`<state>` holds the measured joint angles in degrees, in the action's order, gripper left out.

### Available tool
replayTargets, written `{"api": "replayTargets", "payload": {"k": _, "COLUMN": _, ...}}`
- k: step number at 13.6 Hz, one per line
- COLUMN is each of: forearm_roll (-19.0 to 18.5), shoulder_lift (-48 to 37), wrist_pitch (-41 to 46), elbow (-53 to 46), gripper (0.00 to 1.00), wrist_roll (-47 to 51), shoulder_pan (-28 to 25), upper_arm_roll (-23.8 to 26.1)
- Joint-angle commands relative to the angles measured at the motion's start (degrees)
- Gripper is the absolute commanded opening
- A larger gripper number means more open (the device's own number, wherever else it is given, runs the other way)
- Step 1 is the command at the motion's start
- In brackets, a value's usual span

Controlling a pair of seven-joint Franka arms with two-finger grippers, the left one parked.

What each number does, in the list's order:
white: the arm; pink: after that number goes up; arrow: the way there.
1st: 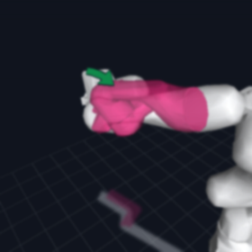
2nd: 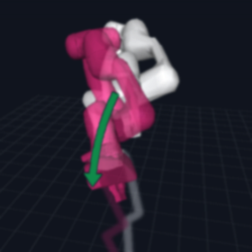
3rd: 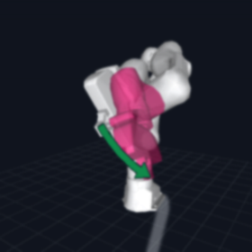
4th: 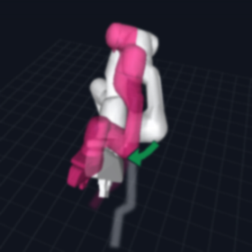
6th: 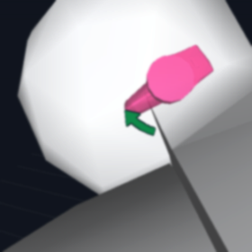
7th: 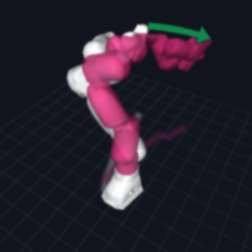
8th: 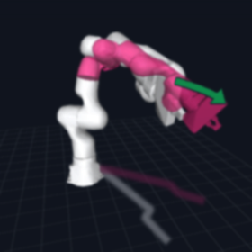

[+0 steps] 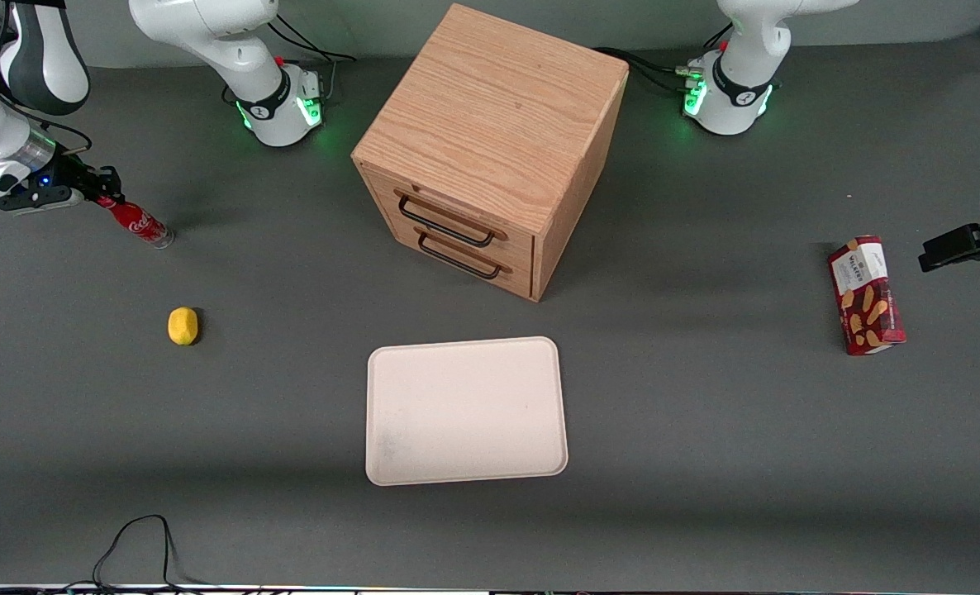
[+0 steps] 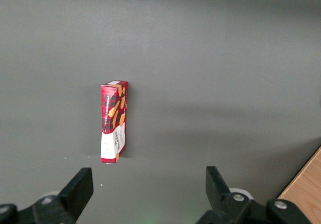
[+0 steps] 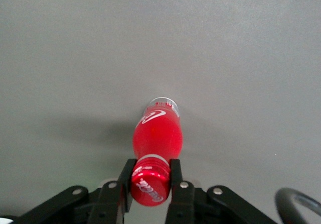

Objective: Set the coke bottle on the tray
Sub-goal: 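Close the right gripper on the bottle's cap end and lift it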

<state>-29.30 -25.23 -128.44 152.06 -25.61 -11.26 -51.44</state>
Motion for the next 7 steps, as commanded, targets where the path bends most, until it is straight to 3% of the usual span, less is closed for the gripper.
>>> {"api": "replayTargets", "payload": {"k": 1, "forearm_roll": -1.0, "shoulder_lift": -0.2, "wrist_pitch": -0.5, "elbow": -0.9, "gripper": 0.0, "wrist_roll": -0.9, "shoulder_pan": -0.4, "upper_arm_roll": 0.5}}
{"api": "replayTargets", "payload": {"k": 3, "forearm_roll": -1.0, "shoulder_lift": -0.3, "wrist_pitch": 0.2, "elbow": -2.0, "gripper": 0.0, "wrist_roll": -0.5, "shoulder_pan": -0.3, "upper_arm_roll": 2.0}}
{"api": "replayTargets", "payload": {"k": 5, "forearm_roll": -0.2, "shoulder_lift": -0.3, "wrist_pitch": 4.3, "elbow": -4.9, "gripper": 0.0, "wrist_roll": 0.4, "shoulder_pan": -0.3, "upper_arm_roll": 6.5}}
{"api": "replayTargets", "payload": {"k": 7, "forearm_roll": 3.4, "shoulder_lift": -0.1, "wrist_pitch": 10.9, "elbow": -9.8, "gripper": 0.0, "wrist_roll": 0.5, "shoulder_pan": -0.3, "upper_arm_roll": 11.4}}
